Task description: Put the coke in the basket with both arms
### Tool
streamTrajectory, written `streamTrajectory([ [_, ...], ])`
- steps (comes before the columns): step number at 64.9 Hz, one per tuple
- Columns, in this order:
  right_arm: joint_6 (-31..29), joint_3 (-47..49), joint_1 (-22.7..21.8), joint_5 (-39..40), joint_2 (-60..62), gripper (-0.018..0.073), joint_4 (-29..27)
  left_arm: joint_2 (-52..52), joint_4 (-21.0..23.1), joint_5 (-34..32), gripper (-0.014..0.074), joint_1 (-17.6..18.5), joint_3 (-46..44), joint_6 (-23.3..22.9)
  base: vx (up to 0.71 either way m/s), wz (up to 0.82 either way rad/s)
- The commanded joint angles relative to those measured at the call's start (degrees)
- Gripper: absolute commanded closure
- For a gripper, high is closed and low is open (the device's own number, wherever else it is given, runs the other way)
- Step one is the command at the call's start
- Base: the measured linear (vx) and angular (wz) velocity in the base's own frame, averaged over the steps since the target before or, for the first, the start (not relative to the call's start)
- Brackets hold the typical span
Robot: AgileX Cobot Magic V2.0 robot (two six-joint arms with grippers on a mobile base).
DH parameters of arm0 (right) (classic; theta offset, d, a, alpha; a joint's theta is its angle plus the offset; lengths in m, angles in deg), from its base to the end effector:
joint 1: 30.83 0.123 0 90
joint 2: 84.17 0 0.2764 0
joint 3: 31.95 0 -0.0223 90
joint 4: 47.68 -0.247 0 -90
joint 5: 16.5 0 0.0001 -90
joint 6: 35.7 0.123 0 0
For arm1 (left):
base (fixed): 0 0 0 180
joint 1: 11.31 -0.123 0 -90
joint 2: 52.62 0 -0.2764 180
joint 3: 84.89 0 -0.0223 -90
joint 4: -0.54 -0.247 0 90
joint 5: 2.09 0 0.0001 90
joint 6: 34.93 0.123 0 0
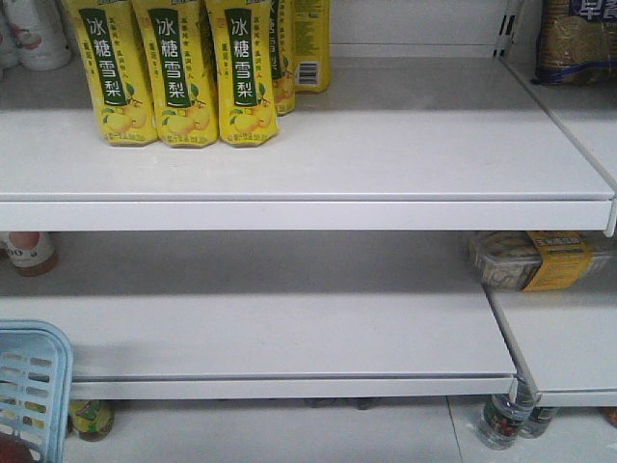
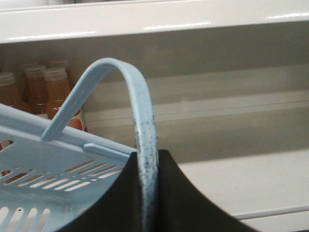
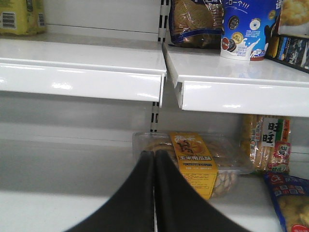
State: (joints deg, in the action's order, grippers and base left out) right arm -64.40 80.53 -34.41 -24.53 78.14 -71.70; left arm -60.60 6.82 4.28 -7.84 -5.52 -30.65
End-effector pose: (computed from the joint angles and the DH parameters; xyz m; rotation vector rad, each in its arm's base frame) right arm 0.1039 0.0006 0.2443 -0.0624 1.6145 -0.0682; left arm 0.0944 -0.0072 0.1871 0.0308 1.6354 -0.0826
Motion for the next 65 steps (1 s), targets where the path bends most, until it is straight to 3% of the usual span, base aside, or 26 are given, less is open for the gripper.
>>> streamTrajectory([
  [1, -0.4, 1.7, -0.3, 3.8, -0.5, 0.0569, -0.2, 1.6, -1.6, -9.7, 0.0603, -0.9, -1.9, 1.5, 0.0, 0.0],
  [18, -0.4, 1.7, -0.3, 3.8, -0.5, 0.0569, -0.2, 1.6, -1.5, -8.9, 0.0603, -1.2, -1.9, -2.8, 0.0, 0.0],
  [34, -0.4, 1.7, -0.3, 3.8, -0.5, 0.0569, -0.2, 1.6, -1.5, -5.5, 0.0603, -1.2, -1.9, -2.8, 0.0, 0.0],
  [65, -0.4, 1.7, -0.3, 3.8, -0.5, 0.0569, -0.2, 1.6, -1.5, -5.5, 0.0603, -1.2, -1.9, -2.8, 0.0, 0.0],
])
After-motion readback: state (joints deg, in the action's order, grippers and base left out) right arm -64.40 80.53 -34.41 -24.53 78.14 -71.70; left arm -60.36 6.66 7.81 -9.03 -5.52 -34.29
